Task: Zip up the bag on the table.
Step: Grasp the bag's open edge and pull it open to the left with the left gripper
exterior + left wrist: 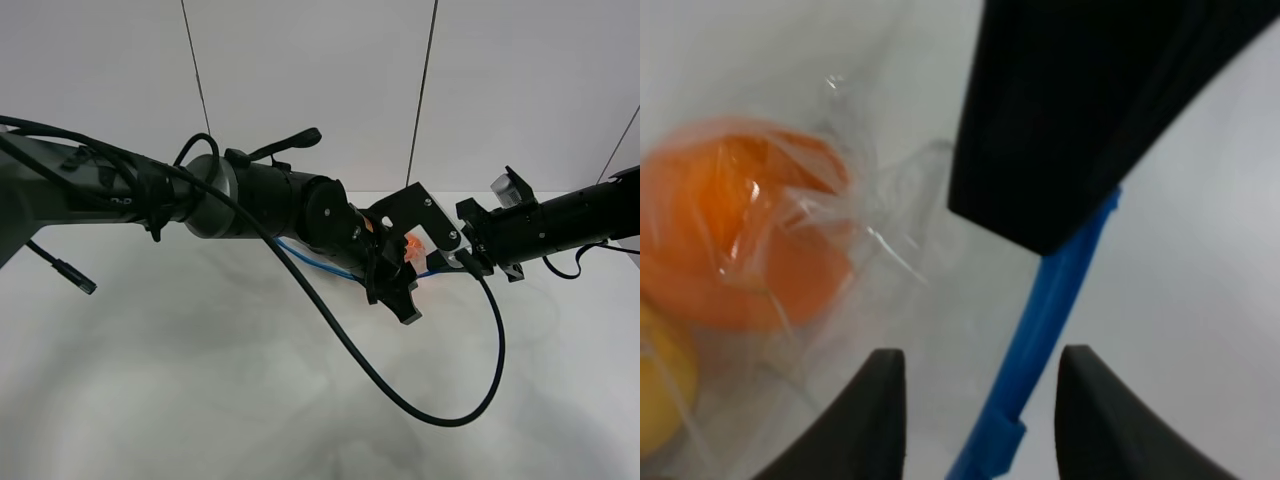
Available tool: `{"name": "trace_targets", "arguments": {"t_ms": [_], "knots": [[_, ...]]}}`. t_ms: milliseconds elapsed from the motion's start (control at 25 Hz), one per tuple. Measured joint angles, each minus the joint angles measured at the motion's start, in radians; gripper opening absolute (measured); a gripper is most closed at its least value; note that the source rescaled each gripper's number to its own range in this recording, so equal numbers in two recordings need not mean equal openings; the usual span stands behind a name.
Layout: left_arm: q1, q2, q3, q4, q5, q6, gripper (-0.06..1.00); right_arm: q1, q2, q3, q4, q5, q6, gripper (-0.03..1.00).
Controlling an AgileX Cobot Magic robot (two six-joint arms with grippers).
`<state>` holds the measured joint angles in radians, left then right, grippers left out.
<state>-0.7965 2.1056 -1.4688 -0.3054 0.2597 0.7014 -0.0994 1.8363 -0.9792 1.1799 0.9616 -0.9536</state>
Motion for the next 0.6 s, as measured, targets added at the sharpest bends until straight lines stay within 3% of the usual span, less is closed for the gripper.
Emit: {"name": "trace_targets", "arguments": {"t_ms": [320,600], "knots": [[0.000,0.000,0.000,0.000,0.009,0.005,0.50,0.000,0.000,0.000,0.000,-0.003,-0.003,0.00],[0.000,0.000,0.000,0.000,0.011,0.006,0.12,0.000,0.000,0.000,0.000,-0.003,-0.003,0.00]]}}
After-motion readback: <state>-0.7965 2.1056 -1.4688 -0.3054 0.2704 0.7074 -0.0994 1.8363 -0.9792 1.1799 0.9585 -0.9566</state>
